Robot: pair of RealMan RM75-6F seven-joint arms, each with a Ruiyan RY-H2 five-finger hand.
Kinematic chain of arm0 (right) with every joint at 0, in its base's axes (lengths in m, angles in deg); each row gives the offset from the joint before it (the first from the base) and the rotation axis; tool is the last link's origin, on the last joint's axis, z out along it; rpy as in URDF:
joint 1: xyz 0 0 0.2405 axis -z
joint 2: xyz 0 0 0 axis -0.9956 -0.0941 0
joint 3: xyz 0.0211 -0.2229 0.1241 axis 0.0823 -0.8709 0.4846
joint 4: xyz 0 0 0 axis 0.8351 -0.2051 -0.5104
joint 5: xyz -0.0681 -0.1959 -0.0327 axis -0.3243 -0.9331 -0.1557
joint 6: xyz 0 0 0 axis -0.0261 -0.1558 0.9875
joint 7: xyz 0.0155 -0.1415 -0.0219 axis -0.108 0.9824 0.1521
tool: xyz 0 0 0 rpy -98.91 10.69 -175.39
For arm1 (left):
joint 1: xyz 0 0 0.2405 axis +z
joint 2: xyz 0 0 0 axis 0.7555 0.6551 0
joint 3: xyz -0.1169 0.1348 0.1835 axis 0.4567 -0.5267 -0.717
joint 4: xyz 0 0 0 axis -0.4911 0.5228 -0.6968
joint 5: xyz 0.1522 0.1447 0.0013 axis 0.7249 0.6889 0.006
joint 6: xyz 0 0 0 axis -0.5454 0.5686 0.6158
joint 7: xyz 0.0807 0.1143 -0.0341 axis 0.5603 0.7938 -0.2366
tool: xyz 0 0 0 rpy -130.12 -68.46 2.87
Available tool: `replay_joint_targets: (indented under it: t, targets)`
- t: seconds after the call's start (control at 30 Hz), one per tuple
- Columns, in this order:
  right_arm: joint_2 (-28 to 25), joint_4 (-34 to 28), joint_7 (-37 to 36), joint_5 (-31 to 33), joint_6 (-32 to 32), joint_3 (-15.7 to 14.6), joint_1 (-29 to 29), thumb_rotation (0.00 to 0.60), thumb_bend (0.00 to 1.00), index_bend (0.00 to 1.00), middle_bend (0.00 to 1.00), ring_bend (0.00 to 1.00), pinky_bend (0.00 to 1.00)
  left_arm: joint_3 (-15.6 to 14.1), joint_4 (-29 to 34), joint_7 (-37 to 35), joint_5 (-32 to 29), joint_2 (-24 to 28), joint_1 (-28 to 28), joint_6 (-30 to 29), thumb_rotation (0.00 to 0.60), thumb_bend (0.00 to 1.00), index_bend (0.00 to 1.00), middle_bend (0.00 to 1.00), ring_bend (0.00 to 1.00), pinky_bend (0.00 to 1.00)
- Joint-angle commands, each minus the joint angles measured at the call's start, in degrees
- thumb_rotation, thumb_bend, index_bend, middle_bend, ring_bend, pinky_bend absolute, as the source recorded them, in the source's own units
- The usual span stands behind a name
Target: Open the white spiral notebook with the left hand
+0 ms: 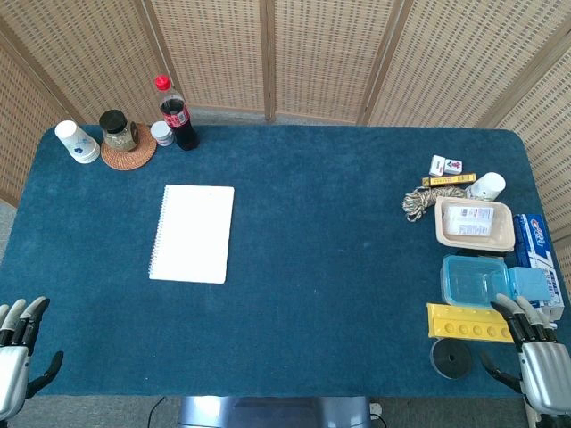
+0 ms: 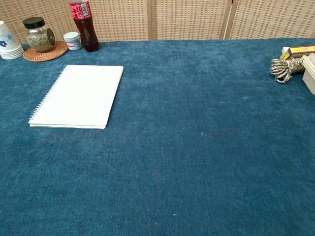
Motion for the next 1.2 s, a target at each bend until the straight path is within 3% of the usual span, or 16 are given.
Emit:
replay_joint_targets:
  t: [0.03, 0.3, 0.7, 0.8, 1.03, 1.2]
  targets:
    - [0.0, 0.0, -0.1, 0.0, -0.1, 0.0, 0.0, 0.6, 0.26, 0.16, 0.18, 0.08, 0.17, 0.1, 0.1, -0.1, -0.3, 0.0, -0.2, 0.4, 0.6, 0.31, 0.1, 0.15, 0.07, 0.02]
    - [-0.1, 0.5, -1.0, -0.3, -0.9, -0.3, 0.5, 0.6, 0.26, 0.16, 0.18, 0.08, 0.17, 0.2, 0.7, 0.4, 0.5, 0.9, -1.0, 1.0, 0.6, 0.31, 0.1, 0.15, 0.07, 0.02]
    - [0.1, 2.1, -3.9, 0.2, -3.8, -0.5, 2.5, 0.6, 0.26, 0.16, 0.18, 0.08, 0.17, 4.2, 4.5, 6.6, -0.8, 0.1, -10.9, 14.0, 0.6, 0.31, 0.07, 0.14, 0.07, 0.02]
    - [0.1, 2.4, -4.5, 0.5, -4.1, -0.5, 2.9, 0.6, 0.26, 0.16, 0.18, 0.08, 0.17, 6.1, 4.6, 7.6, -1.0, -2.9, -15.6, 19.5, 0.6, 0.31, 0.07, 0.14, 0.07, 0.02]
    - [0.3, 3.2, -5.1, 0.9, -4.0, -0.4, 3.2, 0.6, 0.26, 0.16, 0.18, 0.08, 0.17, 10.8, 1.2, 13.3, -9.8, -12.7, -25.4, 32.7, 0.6, 0.31, 0.02, 0.12, 0.06, 0.01]
    - [0.6, 3.6, -5.7, 1.5, -3.6, -0.1, 3.1, 0.6, 0.26, 0.16, 0.17, 0.08, 0.17, 12.4, -0.7, 18.2, -15.3, -17.8, -28.9, 35.8, 0.6, 0.31, 0.0, 0.11, 0.05, 0.0]
